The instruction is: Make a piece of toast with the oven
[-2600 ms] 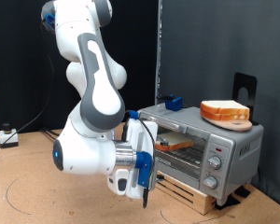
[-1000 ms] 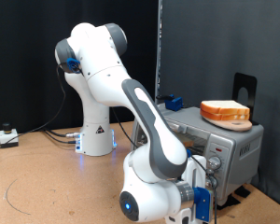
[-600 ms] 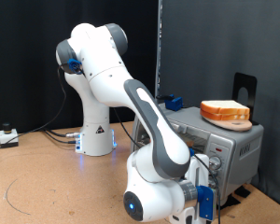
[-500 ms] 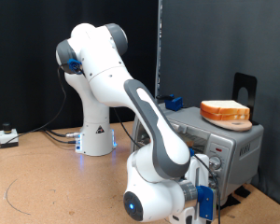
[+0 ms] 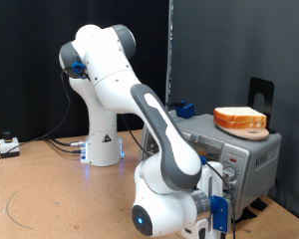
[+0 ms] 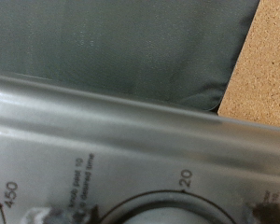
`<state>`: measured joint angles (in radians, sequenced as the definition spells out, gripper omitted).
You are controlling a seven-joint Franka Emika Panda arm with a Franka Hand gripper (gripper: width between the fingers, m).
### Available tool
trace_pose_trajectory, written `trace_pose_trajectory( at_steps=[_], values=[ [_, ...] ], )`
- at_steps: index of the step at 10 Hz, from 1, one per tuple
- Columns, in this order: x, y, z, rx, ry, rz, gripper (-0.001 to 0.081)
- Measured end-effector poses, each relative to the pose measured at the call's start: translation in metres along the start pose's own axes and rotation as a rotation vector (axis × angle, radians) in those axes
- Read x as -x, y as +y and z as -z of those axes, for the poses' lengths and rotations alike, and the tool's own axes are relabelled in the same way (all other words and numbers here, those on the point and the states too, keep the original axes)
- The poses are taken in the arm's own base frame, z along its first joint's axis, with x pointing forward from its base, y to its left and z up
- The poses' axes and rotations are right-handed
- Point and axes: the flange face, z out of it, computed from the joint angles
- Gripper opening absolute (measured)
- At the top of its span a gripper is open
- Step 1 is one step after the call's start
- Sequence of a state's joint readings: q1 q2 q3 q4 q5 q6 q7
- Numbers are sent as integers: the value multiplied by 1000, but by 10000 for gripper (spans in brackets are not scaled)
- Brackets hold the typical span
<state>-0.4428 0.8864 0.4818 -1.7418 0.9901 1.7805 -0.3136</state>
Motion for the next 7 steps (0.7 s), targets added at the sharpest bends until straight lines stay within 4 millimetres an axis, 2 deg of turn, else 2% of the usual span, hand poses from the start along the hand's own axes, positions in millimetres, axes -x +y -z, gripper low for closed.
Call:
trace_pose_trajectory(
  at_steps=[4,5,6,7],
  values=[
    [0,-2,3,-3,3,3,302],
    [0,0,4,1,4,-1,192],
    [0,1,5,0,1,-2,192],
    [1,3,5,4,-1,-4,83]
  ],
)
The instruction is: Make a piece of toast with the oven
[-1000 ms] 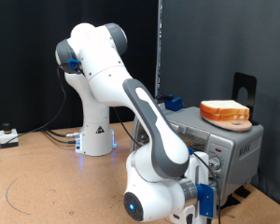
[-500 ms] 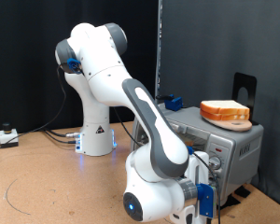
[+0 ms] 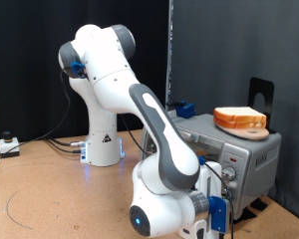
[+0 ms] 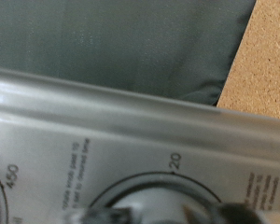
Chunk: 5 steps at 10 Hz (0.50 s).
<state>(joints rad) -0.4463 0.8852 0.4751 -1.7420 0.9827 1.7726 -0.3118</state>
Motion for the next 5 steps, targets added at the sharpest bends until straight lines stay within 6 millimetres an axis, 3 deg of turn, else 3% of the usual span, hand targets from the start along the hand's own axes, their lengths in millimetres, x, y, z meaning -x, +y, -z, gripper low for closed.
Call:
trace_pose_trajectory(
  at_steps=[1,2,4,5],
  values=[
    [0,2,0,2,-1,-3,242],
    [1,3,0,3,-1,-5,242],
    [1,4,0,4,-2,-6,561],
    [1,4,0,4,-2,-6,561]
  ],
)
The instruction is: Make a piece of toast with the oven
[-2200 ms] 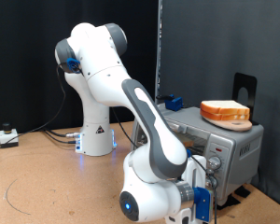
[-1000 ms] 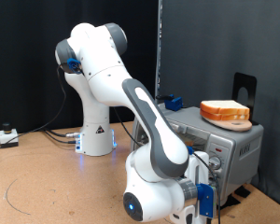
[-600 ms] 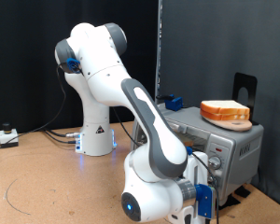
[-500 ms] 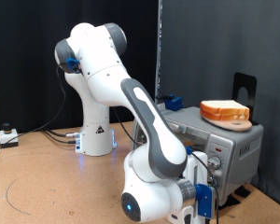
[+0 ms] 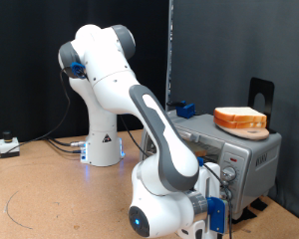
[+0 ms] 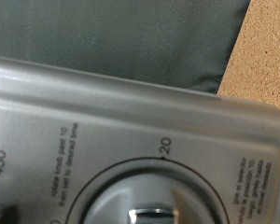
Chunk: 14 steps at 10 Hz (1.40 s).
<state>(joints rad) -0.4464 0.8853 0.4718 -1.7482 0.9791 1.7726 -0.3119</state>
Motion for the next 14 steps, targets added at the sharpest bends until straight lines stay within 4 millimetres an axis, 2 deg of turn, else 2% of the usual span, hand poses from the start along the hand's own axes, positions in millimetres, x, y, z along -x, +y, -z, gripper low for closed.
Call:
trace_pose_trajectory(
  at_steps=[1,2,3,14],
  values=[
    [0,0,1,2,0,0,742],
    [1,1,1,6,-7,5,742],
    [2,2,1,9,-15,15,789],
    [3,1,9,-2,-8,25,796]
  ],
)
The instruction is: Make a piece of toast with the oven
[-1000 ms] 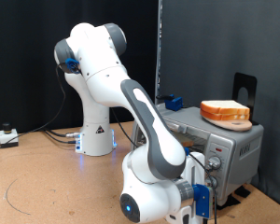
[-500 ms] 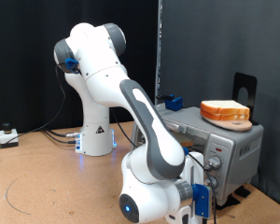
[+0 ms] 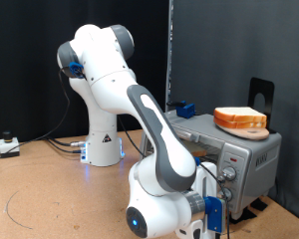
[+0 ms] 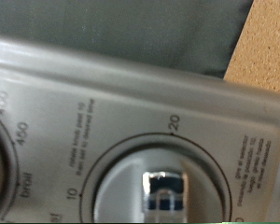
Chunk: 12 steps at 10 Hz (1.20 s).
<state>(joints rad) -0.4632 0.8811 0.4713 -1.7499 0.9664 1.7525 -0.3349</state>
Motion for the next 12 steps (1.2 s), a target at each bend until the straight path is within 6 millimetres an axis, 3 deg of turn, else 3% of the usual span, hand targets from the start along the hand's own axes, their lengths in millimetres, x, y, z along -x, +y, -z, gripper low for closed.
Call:
trace_pose_trajectory(
  at_steps=[5,12],
  values=[
    [6,-9,20,3,24,12,796],
    [11,5,1,33,0,11,796]
  ],
)
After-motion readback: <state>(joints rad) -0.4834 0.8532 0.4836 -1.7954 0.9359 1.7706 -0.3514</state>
